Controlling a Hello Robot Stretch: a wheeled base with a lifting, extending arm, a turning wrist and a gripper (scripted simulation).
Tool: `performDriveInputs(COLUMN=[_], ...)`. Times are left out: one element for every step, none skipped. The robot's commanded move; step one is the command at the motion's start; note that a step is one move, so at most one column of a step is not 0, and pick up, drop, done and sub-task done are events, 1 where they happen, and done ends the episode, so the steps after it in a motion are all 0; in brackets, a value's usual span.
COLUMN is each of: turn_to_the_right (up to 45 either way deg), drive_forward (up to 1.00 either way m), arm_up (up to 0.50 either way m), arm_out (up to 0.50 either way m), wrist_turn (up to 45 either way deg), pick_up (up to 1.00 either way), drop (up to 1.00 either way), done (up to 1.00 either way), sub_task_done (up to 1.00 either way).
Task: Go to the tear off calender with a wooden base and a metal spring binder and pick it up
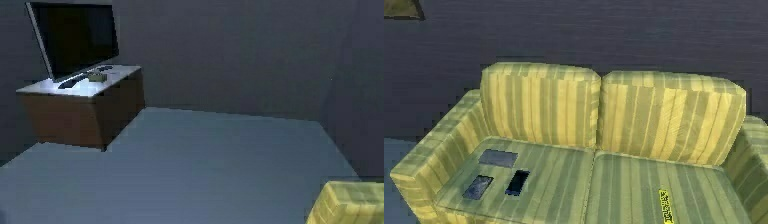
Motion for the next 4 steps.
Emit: performDriveInputs(turn_to_the_right=[-27.0, 0.0, 0.0, 0.0], drive_forward=[0.00, 0.00, 0.00, 0.00], arm_up=[0.00, 0.50, 0.08, 0.00], arm_out=[0.00, 0.00, 0.00, 0.50], wrist_turn=[0.0, 0.0, 0.0, 0.0], pick_up=[0.00, 0.00, 0.00, 0.00], drop=[0.00, 0.00, 0.00, 0.00], done=[0.00, 0.00, 0.00, 0.00], sub_task_done=[0.00, 0.00, 0.00, 0.00])
